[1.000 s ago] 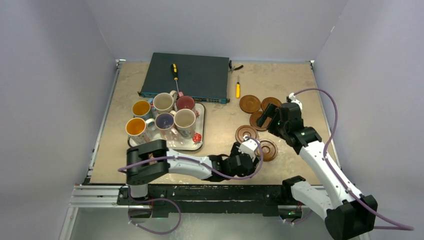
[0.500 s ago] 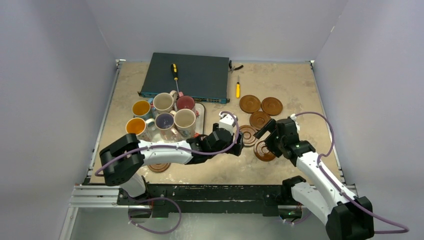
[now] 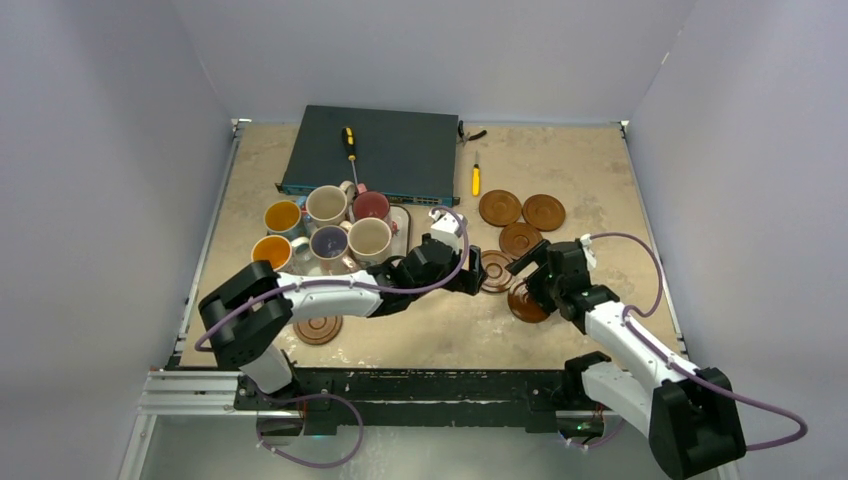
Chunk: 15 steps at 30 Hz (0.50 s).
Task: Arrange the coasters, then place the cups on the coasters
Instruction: Move the coaster to the center of the board.
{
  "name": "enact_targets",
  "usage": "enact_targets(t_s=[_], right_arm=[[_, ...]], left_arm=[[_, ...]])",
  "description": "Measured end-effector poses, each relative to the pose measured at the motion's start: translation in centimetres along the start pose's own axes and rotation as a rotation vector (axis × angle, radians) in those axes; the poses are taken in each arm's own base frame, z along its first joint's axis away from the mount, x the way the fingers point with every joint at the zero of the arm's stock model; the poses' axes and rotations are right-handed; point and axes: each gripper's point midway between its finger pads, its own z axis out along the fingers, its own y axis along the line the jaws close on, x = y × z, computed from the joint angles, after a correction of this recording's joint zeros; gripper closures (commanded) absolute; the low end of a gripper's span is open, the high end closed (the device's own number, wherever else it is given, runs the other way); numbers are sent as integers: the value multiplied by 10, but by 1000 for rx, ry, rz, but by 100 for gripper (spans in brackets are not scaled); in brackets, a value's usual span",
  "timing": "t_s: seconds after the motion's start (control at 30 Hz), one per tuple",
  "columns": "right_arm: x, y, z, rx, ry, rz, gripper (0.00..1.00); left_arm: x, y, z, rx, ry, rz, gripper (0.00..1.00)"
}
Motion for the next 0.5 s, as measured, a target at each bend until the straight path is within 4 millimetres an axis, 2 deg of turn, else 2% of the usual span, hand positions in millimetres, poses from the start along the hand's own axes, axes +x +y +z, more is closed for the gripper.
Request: enact_targets(t_s=[0.13,0.27,0.5], right_arm=[[0,-4,7,12,-9,14,5],[-5,-5,10,11,-39,29,5],[-18,-8,12,35,-116,39,5]], left_arm=[[-3,6,12,2,-4,-22,18],[7,11,32,-6,30,-40,19],[18,21,51,-11,62,-52,19]])
